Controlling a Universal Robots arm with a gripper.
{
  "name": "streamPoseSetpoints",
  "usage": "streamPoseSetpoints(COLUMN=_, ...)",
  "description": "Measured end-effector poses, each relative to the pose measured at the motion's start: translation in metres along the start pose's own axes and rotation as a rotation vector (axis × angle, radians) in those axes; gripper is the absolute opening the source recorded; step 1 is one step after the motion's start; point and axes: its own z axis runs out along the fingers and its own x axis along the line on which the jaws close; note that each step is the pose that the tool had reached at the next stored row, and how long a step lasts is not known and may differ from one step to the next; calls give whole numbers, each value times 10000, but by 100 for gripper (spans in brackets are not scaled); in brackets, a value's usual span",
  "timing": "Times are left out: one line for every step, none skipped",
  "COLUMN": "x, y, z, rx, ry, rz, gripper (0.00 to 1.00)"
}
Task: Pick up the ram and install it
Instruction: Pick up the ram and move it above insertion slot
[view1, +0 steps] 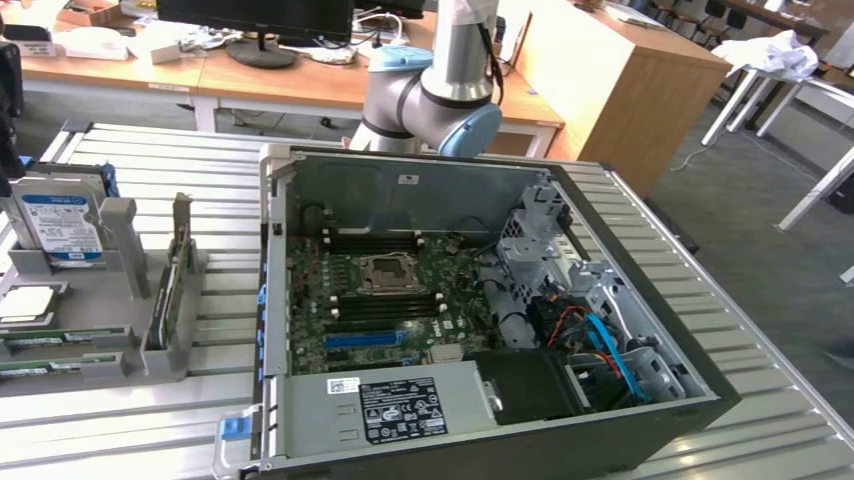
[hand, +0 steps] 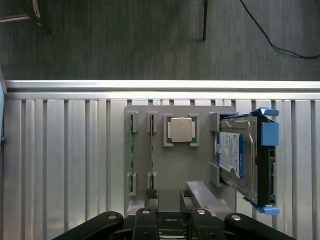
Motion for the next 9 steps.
streamPoseSetpoints(x=0, y=0, z=0, rx=0, ry=0, rz=0, gripper=31)
streamPoseSetpoints(x=0, y=0, z=0, rx=-1, ry=0, rz=0, gripper=31)
streamPoseSetpoints(x=0, y=0, z=3, rx=1, ry=-1, rz=0, gripper=31)
streamPoseSetpoints(x=0, y=-1, z=10, rx=9, ry=1, rz=-1, gripper=31)
streamPoseSetpoints(x=0, y=0, z=24, rx=22, ry=-1, rz=-1, gripper=31)
streamPoseSetpoints(x=0, y=-1, z=37, rx=30, ry=-2, rz=-1, gripper=31)
streamPoseSetpoints(x=0, y=-1, z=51, rx=36, ry=-1, rz=-1, gripper=31)
streamPoseSetpoints(x=1, y=-2, z=64, rx=43, ry=-1, rz=-1, gripper=31)
streamPoseSetpoints(x=1, y=-3, z=76, rx=45, ry=-1, rz=-1, gripper=31)
